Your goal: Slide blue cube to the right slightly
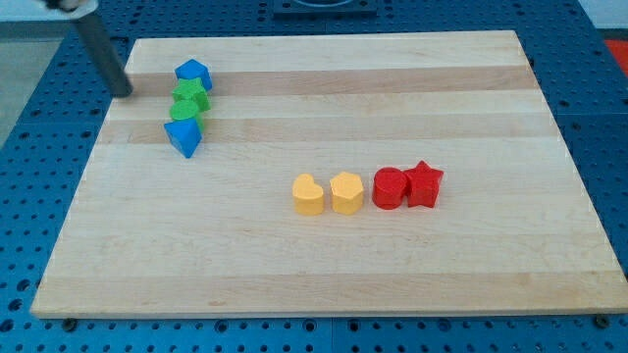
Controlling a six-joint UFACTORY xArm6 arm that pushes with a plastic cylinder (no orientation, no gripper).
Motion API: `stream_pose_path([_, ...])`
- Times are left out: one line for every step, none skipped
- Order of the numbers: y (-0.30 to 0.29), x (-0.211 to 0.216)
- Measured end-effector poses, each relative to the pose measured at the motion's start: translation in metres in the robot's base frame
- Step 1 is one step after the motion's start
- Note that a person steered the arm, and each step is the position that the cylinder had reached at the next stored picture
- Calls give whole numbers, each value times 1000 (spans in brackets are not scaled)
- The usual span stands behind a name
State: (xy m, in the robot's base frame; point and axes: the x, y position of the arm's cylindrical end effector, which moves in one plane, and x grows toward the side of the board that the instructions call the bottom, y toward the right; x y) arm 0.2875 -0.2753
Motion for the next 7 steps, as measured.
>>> stream_pose_path([58,-39])
stream_pose_path([124,-43])
stream_pose_path([117,-36])
stream_pose_path([73,-50])
stream_pose_path([37,-45])
stream_pose_path([38,-26])
stream_pose_path([55,-23])
